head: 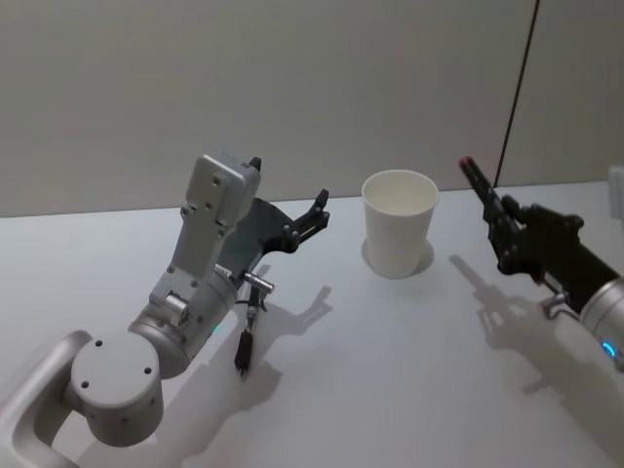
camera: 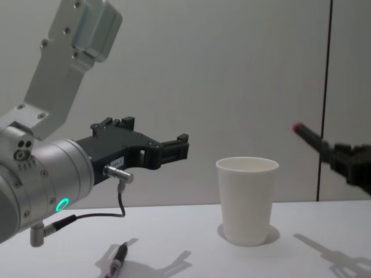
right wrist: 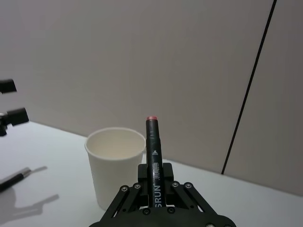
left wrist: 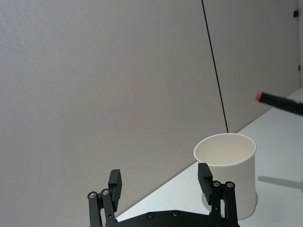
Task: Place the pen into the pen holder.
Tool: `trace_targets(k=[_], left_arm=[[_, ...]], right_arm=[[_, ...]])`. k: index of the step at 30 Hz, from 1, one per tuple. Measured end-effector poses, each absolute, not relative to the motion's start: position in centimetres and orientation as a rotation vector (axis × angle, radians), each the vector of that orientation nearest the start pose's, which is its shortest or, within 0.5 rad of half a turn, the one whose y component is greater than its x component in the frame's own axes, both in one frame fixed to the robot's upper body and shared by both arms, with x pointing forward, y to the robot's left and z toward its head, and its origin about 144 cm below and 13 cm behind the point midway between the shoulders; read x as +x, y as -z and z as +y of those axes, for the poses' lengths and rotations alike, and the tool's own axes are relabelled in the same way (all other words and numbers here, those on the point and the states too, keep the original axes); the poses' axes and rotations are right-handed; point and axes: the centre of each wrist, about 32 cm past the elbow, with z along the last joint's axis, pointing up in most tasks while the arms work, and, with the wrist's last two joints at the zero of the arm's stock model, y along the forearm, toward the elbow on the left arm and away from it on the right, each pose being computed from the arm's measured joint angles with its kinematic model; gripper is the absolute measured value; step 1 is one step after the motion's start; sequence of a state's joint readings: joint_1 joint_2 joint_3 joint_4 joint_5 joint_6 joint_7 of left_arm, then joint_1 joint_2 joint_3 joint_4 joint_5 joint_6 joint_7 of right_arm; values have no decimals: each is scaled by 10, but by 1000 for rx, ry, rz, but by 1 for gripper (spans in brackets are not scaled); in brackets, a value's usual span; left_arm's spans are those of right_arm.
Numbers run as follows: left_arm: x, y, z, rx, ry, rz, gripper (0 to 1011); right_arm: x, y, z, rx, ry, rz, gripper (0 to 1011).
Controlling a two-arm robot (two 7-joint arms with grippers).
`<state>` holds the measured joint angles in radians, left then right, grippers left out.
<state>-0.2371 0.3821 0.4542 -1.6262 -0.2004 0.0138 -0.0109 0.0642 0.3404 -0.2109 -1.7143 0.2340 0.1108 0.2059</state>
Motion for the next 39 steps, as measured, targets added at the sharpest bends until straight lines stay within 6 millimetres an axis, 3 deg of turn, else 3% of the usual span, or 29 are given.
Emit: trace_targets(k=[20,39], left_arm=[[492,-1204,198,61,-1124,-268,1001],[492,-1204,198,61,-1124,-268,1001]], right_arm=[[505,-1212,-237,115,1067,-311,171],[542,-1203,-222,148,1006,-379,171]])
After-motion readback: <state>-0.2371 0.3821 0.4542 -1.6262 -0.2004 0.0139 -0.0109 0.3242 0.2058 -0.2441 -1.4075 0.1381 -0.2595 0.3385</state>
